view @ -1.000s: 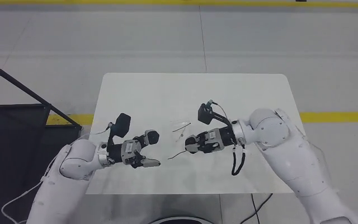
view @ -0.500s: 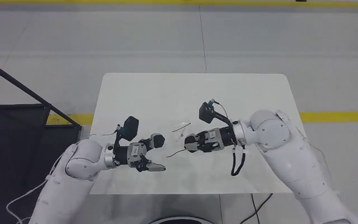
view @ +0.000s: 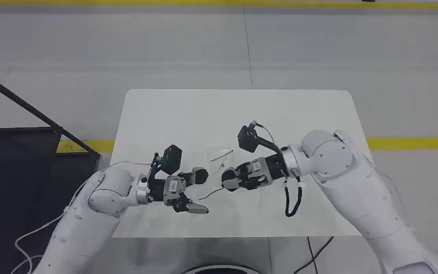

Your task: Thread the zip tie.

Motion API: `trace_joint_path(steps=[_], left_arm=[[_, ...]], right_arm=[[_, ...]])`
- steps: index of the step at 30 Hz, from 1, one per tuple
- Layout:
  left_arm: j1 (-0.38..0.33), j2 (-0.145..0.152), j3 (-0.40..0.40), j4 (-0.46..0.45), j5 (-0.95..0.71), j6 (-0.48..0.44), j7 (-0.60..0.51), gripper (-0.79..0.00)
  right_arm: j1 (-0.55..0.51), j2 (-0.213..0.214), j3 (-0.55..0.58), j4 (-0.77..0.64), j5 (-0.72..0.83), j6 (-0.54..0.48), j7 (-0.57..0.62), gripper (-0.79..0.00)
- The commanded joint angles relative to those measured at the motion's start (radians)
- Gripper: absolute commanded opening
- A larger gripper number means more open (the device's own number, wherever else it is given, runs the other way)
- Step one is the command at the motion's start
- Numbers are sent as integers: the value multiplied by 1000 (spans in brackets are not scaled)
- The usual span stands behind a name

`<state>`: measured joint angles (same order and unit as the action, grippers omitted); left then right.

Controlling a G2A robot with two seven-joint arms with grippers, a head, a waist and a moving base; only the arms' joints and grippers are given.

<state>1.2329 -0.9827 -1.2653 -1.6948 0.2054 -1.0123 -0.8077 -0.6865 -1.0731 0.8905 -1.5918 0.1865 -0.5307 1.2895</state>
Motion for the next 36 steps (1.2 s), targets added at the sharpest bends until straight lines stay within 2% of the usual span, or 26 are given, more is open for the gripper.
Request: trace_joint_path(steps=[1, 7, 16, 17, 18, 19, 20, 21, 30, 36], left_arm=[[0, 0, 0, 0, -1, 0, 0, 0], [0, 0, 0, 0, -1, 0, 0, 0], [11, 2, 8, -13, 66, 12, 70, -15], [10, 3, 8, -13, 69, 11, 75, -132], [10, 4, 9, -13, 73, 10, 78, -212], [10, 5, 9, -13, 75, 10, 83, -259], [10, 5, 9, -13, 79, 9, 86, -354], [10, 6, 9, -13, 82, 9, 90, -406], [9, 14, 17, -10, 94, 2, 112, -560], [-2, 18, 37, 1, 94, 1, 115, -619]], right_arm=[[-1, 0, 0, 0, 0, 0, 0, -785], [-1, 0, 0, 0, 0, 0, 0, -785], [-20, -1, -4, -1, -10, 43, -46, -785], [-20, 0, -5, 1, -8, 46, -44, -785], [-19, 0, -5, 1, -7, 51, -40, -785], [-18, 0, -5, 3, -5, 55, -36, -785], [-17, 0, -6, 4, -5, 58, -32, -785], [-17, 0, -7, 6, -4, 59, -30, -785], [-10, -2, -17, 16, -4, 71, -24, -785], [-3, -4, -23, 21, -1, 70, -19, -785]])
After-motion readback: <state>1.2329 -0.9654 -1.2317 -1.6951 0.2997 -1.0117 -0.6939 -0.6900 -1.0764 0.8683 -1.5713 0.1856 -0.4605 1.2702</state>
